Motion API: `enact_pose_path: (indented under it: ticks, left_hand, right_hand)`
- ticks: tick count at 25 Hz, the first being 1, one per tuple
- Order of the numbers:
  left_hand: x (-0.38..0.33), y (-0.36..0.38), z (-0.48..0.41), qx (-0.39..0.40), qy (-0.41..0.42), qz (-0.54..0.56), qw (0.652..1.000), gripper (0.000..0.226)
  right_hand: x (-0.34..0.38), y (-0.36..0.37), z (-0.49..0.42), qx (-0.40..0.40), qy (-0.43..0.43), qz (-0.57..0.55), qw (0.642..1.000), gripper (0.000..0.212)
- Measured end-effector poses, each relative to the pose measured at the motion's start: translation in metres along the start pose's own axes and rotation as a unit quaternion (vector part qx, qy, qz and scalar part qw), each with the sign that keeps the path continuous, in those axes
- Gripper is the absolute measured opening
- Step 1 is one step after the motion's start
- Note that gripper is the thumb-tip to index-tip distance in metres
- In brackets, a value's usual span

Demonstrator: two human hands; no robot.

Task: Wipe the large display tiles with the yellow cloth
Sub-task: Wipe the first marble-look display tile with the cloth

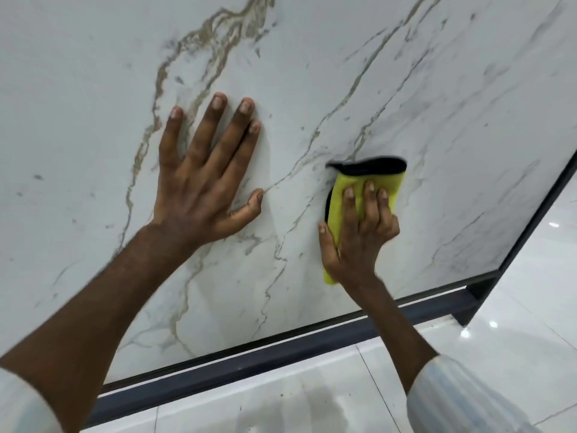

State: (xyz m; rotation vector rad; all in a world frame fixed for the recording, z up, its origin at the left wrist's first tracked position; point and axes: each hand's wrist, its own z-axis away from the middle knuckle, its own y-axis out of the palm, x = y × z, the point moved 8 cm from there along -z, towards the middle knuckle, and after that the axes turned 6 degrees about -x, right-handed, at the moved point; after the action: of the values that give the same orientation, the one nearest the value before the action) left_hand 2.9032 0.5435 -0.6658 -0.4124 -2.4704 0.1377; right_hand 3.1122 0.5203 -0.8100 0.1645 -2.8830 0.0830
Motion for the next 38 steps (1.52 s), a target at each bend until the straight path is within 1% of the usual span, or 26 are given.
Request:
enact_pose_path:
  ticks: [2, 4, 6, 8, 10, 12, 13, 14, 15, 17, 19, 20, 21, 23, 24, 26, 28, 30, 32, 35, 36, 38]
  left_hand:
    - [0.001, -0.002, 0.004, -0.001, -0.001, 0.031, 1.0, 0.08]
    - [0.006, -0.006, 0.029, 0.009, -0.022, 0.059, 0.998, 0.076]
    - [0.004, -0.006, 0.07, 0.029, -0.026, 0.046, 0.998, 0.078]
    - [-0.003, 0.0, 0.104, 0.03, -0.003, 0.002, 1.0, 0.081]
    - [-0.006, 0.006, 0.114, 0.002, -0.007, -0.029, 1.0, 0.081]
    - [-0.008, 0.008, 0.112, -0.017, -0.013, -0.019, 1.0, 0.081]
    - [-0.009, 0.007, 0.111, -0.025, -0.013, -0.011, 1.0, 0.081]
    - [-0.009, 0.006, 0.112, -0.03, -0.015, -0.006, 0.999, 0.081]
    - [-0.008, 0.006, 0.113, -0.031, -0.019, -0.003, 0.999, 0.081]
    - [-0.009, 0.005, 0.116, -0.037, -0.017, -0.007, 0.999, 0.081]
    - [-0.009, 0.007, 0.116, -0.038, -0.013, -0.007, 0.999, 0.08]
    - [-0.008, 0.008, 0.116, -0.035, -0.017, -0.005, 0.999, 0.08]
    - [-0.008, 0.007, 0.117, -0.034, -0.02, -0.003, 0.999, 0.08]
    - [-0.009, 0.006, 0.115, -0.031, -0.021, -0.001, 0.999, 0.08]
    - [-0.009, 0.004, 0.113, -0.027, -0.02, 0.003, 0.999, 0.081]
    - [-0.008, 0.0, 0.11, -0.015, -0.024, 0.019, 0.999, 0.08]
    - [-0.008, -0.007, 0.106, 0.019, -0.039, 0.065, 0.997, 0.08]
    - [-0.007, -0.021, 0.097, 0.047, -0.045, 0.12, 0.991, 0.079]
    - [0.016, -0.045, 0.07, 0.022, -0.046, 0.136, 0.989, 0.07]
    - [0.094, -0.076, -0.001, -0.039, -0.071, 0.075, 0.994, 0.07]
    - [0.12, -0.082, -0.025, -0.053, -0.077, 0.058, 0.994, 0.071]
    - [0.161, -0.086, -0.064, -0.063, -0.074, 0.032, 0.995, 0.072]
  right_hand:
    - [-0.012, 0.006, 0.083, 0.053, -0.011, 0.024, 0.998, 0.078]
    - [-0.022, 0.006, 0.162, 0.112, -0.004, 0.055, 0.992, 0.08]
    - [-0.026, 0.006, 0.184, 0.122, 0.031, 0.034, 0.991, 0.08]
    - [-0.015, 0.005, 0.163, 0.116, 0.046, -0.007, 0.992, 0.079]
    - [0.012, 0.003, 0.107, 0.071, 0.009, -0.023, 0.997, 0.077]
    - [0.041, 0.005, 0.038, 0.019, -0.012, -0.026, 0.999, 0.073]
    - [0.053, 0.007, 0.019, -0.005, -0.014, -0.02, 1.0, 0.07]
    - [0.062, 0.01, 0.016, -0.016, -0.017, -0.015, 1.0, 0.069]
    - [0.067, 0.013, 0.031, -0.013, -0.025, -0.01, 1.0, 0.069]
    - [0.064, 0.018, 0.109, 0.04, -0.042, 0.0, 0.998, 0.076]
    - [0.056, 0.017, 0.198, 0.12, -0.074, 0.038, 0.989, 0.084]
    - [0.05, 0.015, 0.222, 0.148, -0.078, 0.04, 0.985, 0.086]
    - [0.05, 0.013, 0.229, 0.153, -0.072, 0.031, 0.985, 0.089]
    - [0.06, 0.013, 0.198, 0.138, -0.057, -0.003, 0.989, 0.095]
    - [0.068, 0.013, 0.162, 0.125, -0.049, -0.027, 0.991, 0.098]
    - [0.094, 0.01, 0.061, 0.071, -0.06, -0.038, 0.995, 0.1]
    - [0.116, 0.004, -0.058, 0.017, -0.042, -0.041, 0.998, 0.093]
    - [0.127, 0.002, -0.135, -0.018, -0.014, -0.035, 0.999, 0.084]
    - [0.132, -0.002, -0.138, -0.018, -0.019, -0.017, 1.0, 0.08]
    - [0.128, -0.007, -0.071, 0.042, -0.042, 0.023, 0.998, 0.08]
    - [0.125, -0.008, -0.063, 0.058, -0.045, 0.02, 0.997, 0.079]
    - [0.131, -0.007, -0.105, 0.051, -0.058, -0.004, 0.997, 0.079]
